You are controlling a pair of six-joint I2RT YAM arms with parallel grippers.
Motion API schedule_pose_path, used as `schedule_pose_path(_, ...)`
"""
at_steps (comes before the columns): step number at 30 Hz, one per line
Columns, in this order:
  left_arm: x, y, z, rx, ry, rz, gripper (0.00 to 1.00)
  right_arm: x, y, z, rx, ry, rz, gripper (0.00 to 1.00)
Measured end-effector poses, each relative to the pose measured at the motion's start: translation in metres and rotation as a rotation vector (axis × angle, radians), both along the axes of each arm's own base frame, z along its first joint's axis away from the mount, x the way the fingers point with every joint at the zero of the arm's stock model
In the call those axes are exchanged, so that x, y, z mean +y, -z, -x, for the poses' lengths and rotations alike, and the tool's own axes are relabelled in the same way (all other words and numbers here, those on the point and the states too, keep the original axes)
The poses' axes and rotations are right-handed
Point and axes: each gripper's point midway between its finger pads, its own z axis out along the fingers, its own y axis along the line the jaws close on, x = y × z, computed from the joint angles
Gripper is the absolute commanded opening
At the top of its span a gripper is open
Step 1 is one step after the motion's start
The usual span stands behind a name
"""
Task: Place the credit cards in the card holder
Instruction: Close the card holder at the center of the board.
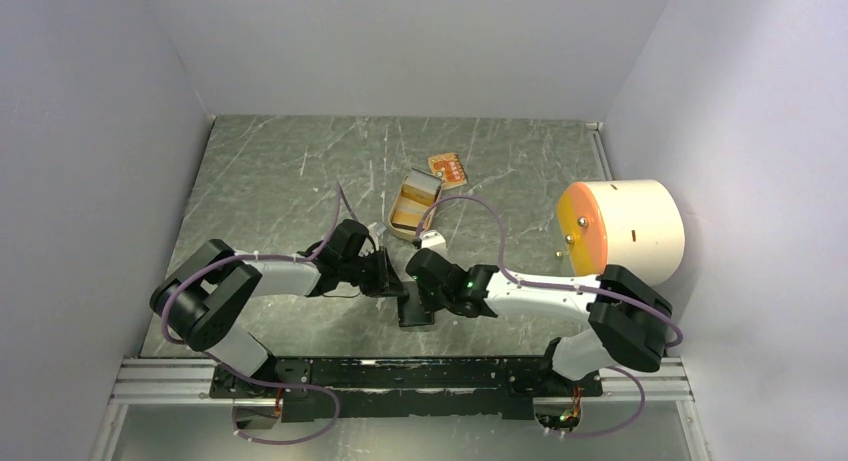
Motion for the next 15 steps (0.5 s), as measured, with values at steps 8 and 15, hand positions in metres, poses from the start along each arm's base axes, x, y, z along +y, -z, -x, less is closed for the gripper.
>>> schedule_pose_path(8, -0.0001, 0.0, 0.0001, 0.0, 0.0, 0.0, 0.21, 0.0046, 0.0002, 0.0, 0.002, -0.007, -0.015, 0.0)
schedule_pose_path(15, -0.0001, 0.0, 0.0001, 0.0, 0.001, 0.0, 0.2, 0.0057, 0.0025, -0.0002, 0.005, -0.008, -0.014, 0.0)
